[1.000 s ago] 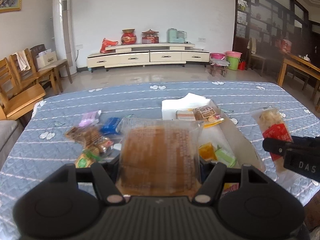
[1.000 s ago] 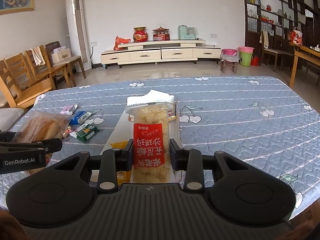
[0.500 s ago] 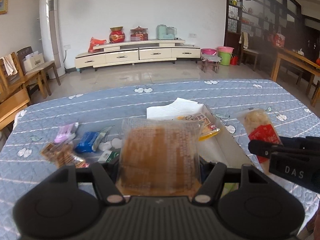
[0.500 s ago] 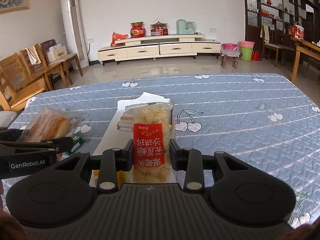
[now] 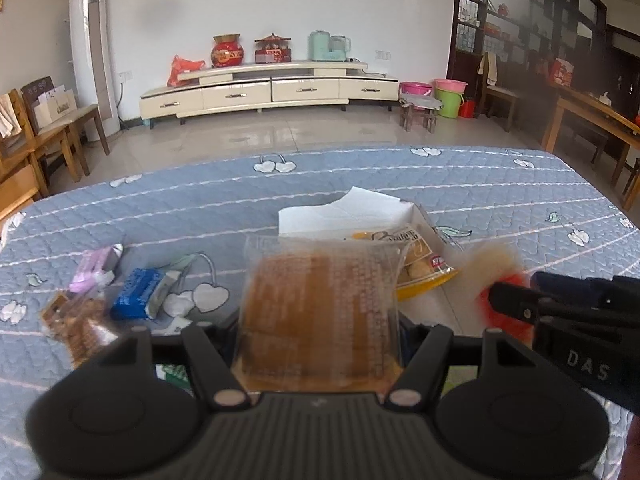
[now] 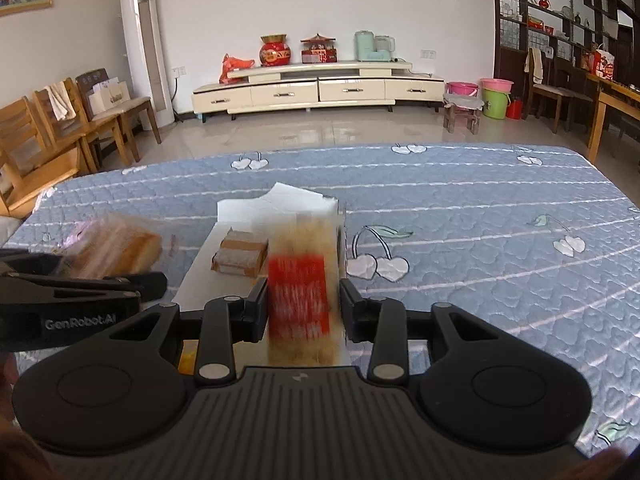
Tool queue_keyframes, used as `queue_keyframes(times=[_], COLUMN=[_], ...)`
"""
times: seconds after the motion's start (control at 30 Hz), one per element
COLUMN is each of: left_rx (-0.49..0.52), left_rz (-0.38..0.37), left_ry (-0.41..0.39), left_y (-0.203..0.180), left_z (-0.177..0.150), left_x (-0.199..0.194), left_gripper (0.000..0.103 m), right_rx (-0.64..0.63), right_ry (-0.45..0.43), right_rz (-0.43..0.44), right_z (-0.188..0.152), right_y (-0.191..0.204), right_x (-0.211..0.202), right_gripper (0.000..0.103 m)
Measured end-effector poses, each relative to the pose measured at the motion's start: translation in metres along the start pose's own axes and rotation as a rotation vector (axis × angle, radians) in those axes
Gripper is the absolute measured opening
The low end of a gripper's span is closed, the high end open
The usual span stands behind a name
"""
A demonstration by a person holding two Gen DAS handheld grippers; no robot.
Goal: Organize snacks
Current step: 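Open the left tool over the white paper while the right tool releases the cracker bag there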
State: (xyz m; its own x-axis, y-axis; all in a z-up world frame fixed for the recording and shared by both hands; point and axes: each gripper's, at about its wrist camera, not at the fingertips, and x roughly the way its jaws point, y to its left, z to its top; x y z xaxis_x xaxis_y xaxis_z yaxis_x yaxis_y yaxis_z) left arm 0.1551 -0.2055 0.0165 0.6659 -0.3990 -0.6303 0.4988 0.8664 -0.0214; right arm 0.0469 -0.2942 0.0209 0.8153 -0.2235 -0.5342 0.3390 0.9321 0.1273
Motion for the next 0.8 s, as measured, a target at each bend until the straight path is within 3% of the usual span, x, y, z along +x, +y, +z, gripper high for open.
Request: queue_keyframes(times=[0.07,0.3,0.33,0.37,0.4,0.43,0.6,0.8], left_rx=[0.009,0.030,0.035,0.039,0.043,0.045,0.047,0.038], left_rz=[-0.010,-0.095,-0.107,-0.108,-0.102,-0.097,-0.071,0.023], left_ry=[0.007,0.031,0.032,0.029,0.019,0.004,-0.030,-0.041], left_y=[-0.002,-0.017,-0.021,-0.023,-0.025,-0.026,-0.020,0.000], left_z=[0.000,0.004,0.004,0.005,0.006,0.006,0.008,-0.001], left_x=[0.004,0.023,0.024,0.025,0.024,0.020,0.000,-0.033], left_gripper=[0.068,0.069,0.072,0.083,0.094,0.095,0.095,0.095], right_rx=[0.008,0.026,0.033,0.038,0.041,0.041,0.035,0.031], right_ry=[-0.015,-0.082,-0.088,-0.093,-0.097,-0.100,-0.118,-0.116], right_rz=[0.007,-0.046,-0.051,-0.052,-0.054,-0.055,-0.061,-0.036], right_z=[-0.002,-0.005,-0.006,-0.007,-0.007,-0.007,-0.006,-0.011], right_y=[-0.002,-0.009,-0.012,-0.013,-0.014,-0.014,-0.011,-0.003], right_x=[-0.005,-0.026,-0.030,-0.033,-0.036,-0.038,-0.046,-0.054], right_gripper=[0.071,0.072,0.072,0.072,0.072,0.072,0.073,0.078])
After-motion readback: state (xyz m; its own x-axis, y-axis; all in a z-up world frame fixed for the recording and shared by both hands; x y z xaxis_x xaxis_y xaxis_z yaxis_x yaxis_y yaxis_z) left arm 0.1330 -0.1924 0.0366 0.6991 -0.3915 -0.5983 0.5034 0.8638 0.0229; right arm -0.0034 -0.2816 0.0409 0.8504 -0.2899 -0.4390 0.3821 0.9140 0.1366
